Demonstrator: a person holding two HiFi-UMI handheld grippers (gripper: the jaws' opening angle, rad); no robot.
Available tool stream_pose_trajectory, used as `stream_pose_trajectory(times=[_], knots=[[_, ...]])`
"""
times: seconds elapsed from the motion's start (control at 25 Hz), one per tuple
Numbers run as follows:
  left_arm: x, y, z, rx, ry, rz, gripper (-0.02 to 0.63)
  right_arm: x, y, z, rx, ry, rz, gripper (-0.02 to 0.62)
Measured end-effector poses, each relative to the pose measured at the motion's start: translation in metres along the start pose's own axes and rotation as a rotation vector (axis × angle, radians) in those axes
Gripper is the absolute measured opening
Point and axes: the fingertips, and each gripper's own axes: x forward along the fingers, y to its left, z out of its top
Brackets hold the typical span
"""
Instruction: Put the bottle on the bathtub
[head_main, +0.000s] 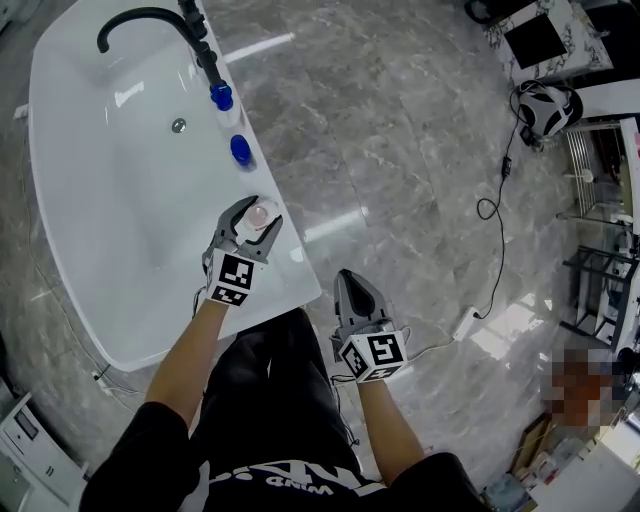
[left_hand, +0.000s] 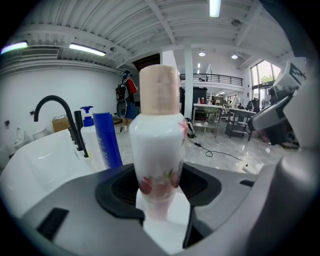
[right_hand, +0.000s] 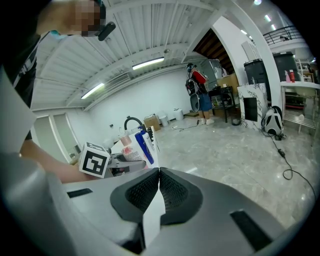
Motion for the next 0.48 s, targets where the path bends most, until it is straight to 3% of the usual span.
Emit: stream_pose_trajectory(times=[0.48], knots=[[-0.0034,0.0004,0.0096,-0.015,-0.009,-0.029,0.249,-0.0070,0.0078,0.0003,0.017,-0.008,-0.011,0.025]])
